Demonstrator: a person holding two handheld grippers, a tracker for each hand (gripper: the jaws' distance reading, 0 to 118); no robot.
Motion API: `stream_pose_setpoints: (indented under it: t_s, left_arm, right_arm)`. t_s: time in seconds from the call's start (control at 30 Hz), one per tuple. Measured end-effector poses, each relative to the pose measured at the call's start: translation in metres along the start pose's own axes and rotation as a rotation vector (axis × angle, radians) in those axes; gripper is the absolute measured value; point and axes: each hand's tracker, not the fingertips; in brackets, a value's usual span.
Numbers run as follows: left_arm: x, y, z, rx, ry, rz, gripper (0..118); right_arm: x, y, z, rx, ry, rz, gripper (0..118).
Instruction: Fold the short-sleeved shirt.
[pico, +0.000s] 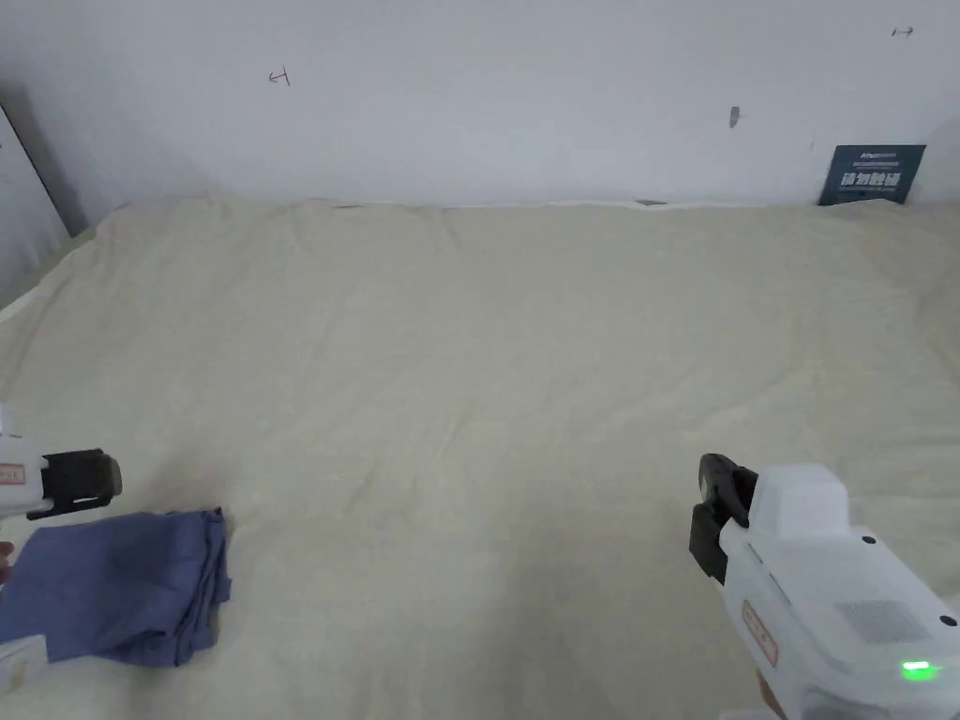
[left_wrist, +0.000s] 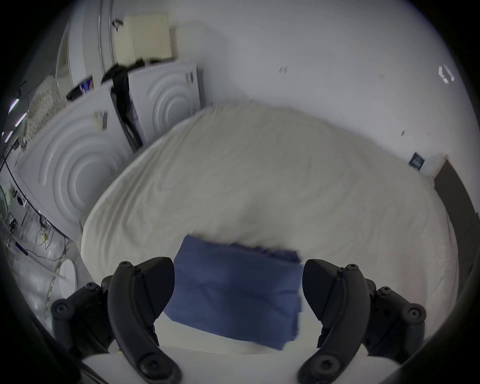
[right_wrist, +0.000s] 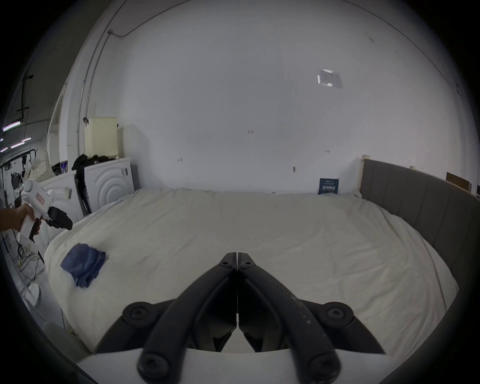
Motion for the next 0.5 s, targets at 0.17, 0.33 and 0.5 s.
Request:
stream_pose_setpoints:
  t_s: [0.17, 0.33, 0.5]
  left_arm:
    - [0.066, 0.022, 0.071, 0.209, -0.082, -0.026, 104]
    - [0.133, 0.032, 0.13, 0.458, -0.146, -0.09, 104]
    - [0.197, 0.024, 0.158, 0.65, -0.223, -0.094, 105]
  right_arm:
    - [0.02, 0.036, 0.035, 0.086, -0.065, 0.01, 3]
    - [0.033, 0.066, 0.069, 0.17, -0.128, 0.065, 3]
    - [0.042, 0.084, 0.096, 0.247, -0.163, 0.102, 3]
